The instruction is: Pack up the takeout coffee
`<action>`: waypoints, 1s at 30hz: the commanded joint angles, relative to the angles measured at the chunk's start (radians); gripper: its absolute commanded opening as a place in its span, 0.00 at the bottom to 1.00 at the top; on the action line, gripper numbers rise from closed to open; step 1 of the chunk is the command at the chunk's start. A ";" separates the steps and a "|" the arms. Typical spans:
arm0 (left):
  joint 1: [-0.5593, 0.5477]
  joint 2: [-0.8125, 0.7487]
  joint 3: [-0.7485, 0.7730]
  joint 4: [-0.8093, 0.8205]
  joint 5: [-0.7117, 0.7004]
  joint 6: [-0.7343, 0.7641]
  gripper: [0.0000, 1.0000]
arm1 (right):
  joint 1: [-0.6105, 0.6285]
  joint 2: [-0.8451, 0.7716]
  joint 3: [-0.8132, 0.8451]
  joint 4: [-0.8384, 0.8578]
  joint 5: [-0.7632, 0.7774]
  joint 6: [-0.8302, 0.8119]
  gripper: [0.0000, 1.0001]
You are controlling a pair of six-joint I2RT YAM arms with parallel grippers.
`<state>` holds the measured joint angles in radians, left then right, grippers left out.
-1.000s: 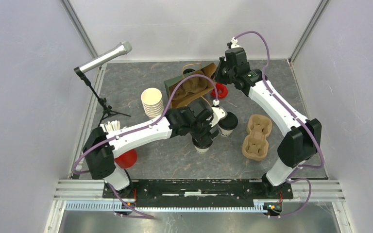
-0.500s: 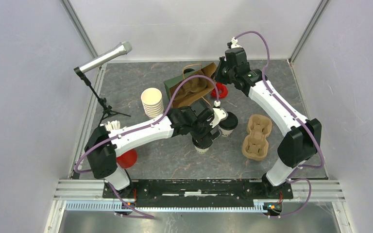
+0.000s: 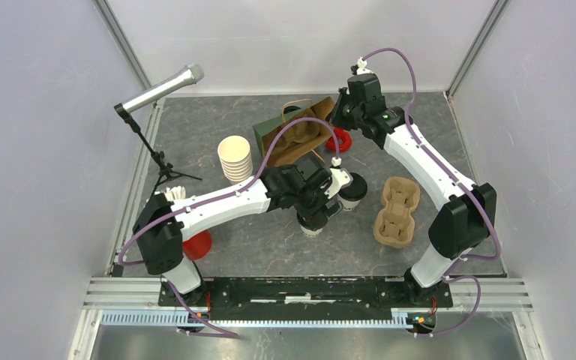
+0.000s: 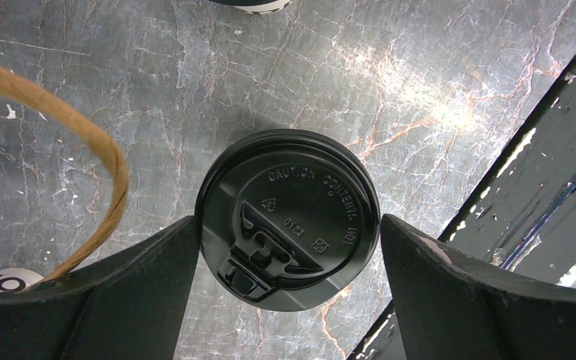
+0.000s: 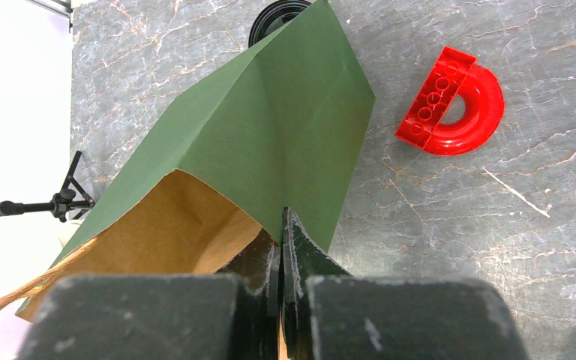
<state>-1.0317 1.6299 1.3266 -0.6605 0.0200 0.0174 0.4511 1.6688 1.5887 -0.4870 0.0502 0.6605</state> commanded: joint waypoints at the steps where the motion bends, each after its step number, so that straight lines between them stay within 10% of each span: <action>1: 0.002 0.008 0.009 -0.002 -0.001 0.059 0.92 | -0.002 -0.032 -0.005 0.029 -0.003 0.001 0.00; 21: 0.001 -0.416 0.104 -0.249 -0.017 0.000 0.74 | 0.000 -0.151 -0.167 0.048 -0.047 0.004 0.00; 30: 0.004 -0.425 0.285 -0.254 -0.310 0.031 0.74 | 0.032 -0.264 -0.287 0.063 -0.048 0.041 0.00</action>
<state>-1.0317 1.1740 1.5318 -0.9188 -0.1429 0.0414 0.4614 1.4788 1.3430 -0.4622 0.0113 0.6792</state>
